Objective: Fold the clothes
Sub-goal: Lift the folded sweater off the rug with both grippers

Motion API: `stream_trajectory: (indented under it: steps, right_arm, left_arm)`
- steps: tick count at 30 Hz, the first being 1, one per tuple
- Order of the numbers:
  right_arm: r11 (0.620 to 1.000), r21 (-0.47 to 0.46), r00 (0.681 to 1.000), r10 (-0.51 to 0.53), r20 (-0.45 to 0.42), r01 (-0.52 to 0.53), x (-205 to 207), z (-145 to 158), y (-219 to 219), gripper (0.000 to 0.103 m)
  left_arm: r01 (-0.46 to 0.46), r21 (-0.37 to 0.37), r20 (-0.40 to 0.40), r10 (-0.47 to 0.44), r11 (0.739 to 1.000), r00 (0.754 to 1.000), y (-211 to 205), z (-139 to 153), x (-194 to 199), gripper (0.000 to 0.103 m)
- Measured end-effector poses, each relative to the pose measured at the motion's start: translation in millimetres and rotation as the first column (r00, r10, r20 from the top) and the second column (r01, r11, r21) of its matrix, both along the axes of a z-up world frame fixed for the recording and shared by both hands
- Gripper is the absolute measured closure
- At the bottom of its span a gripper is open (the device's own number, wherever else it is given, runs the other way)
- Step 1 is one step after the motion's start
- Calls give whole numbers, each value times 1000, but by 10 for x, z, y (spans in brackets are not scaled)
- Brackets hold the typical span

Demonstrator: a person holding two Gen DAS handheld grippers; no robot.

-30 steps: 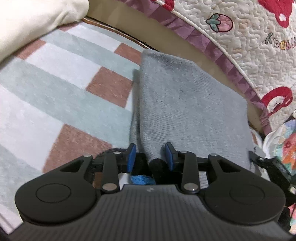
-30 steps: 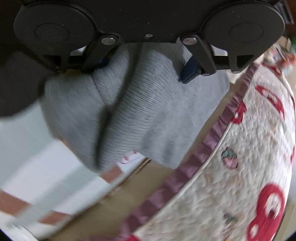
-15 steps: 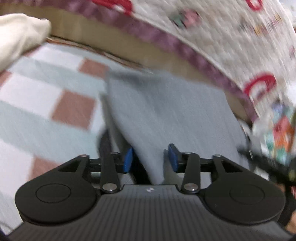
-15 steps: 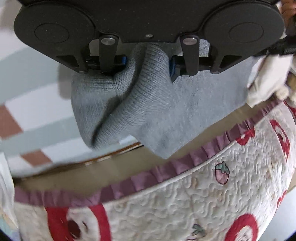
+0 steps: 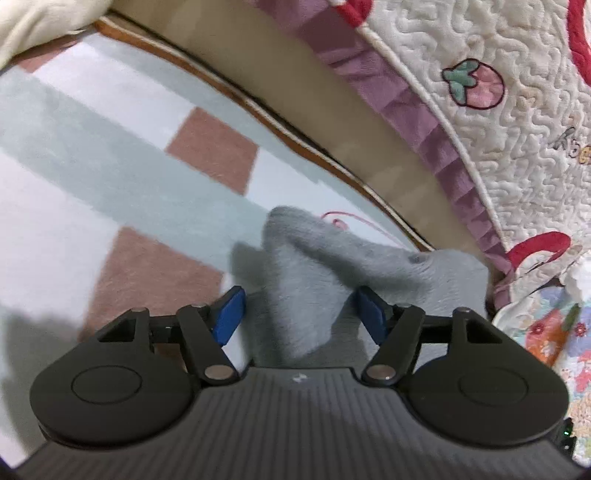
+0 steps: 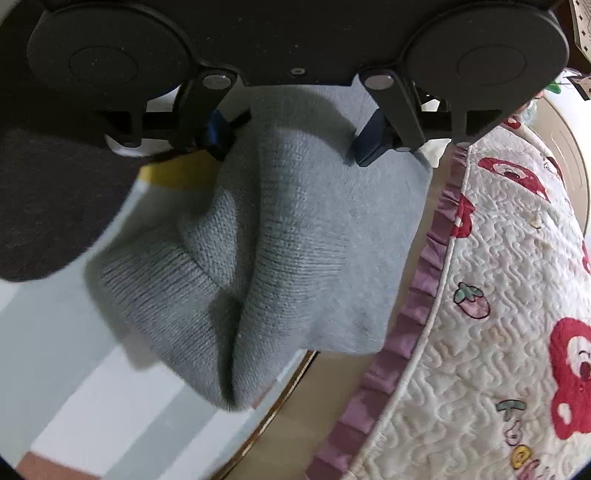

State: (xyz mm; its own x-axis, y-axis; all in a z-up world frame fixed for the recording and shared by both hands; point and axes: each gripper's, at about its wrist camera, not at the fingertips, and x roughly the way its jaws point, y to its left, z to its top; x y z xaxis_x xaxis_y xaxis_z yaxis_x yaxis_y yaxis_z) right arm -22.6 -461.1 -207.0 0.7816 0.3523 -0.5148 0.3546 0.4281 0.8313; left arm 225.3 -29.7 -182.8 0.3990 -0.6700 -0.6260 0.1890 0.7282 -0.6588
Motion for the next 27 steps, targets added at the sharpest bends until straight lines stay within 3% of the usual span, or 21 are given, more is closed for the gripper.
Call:
stream_trajectory:
  steps: [3,6,7,8,10,12,14,17,19,21,24,27]
  right_arm:
    - [999,-36,1000,0,30,1,164,-27,21,21]
    - [982,-186,997,48,65,-35,358,113,76,24]
    - [968,-246,994,71,78,-50,415,176,97,38]
    - [945,-321,987,108,116,-66,416,289,133,48]
    - [864,-498,962,199,187,-82,345,604,242,57]
    - [797,-597,940,269,208,-96,302,836,343,57]
    - [754,-648,935,299,189,-110,328,911,378,57]
    - [731,-664,947,302,108,-157,421,792,318,55]
    - [792,-593,964,249,97,-145,432,670,184,52]
    - [844,-521,971,213,109,-127,375,584,97,51]
    - [865,-484,969,217,120,-134,300,540,57,51]
    - [900,-418,973,195,127,-126,306,477,10,49]
  left_arm:
    - [4,9,21,-4,1000,1000,-105,8,58,36]
    - [37,21,67,-38,999,997,-184,6,85,40]
    - [60,34,82,-63,998,995,-220,23,89,72]
    - [86,58,98,-92,995,991,-253,67,76,82]
    - [107,100,171,-123,989,978,-282,266,-72,86]
    - [128,143,242,-160,981,957,-324,472,-262,87]
    - [136,196,294,-191,971,937,-397,611,-424,87]
    - [109,279,312,-197,954,929,-535,578,-485,86]
    - [90,291,270,-172,952,947,-562,468,-414,83]
    - [73,216,201,-118,974,972,-452,400,-316,82]
    - [37,80,86,-44,996,995,-258,322,-174,81]
    - [60,86,92,-68,995,993,-256,311,-156,81]
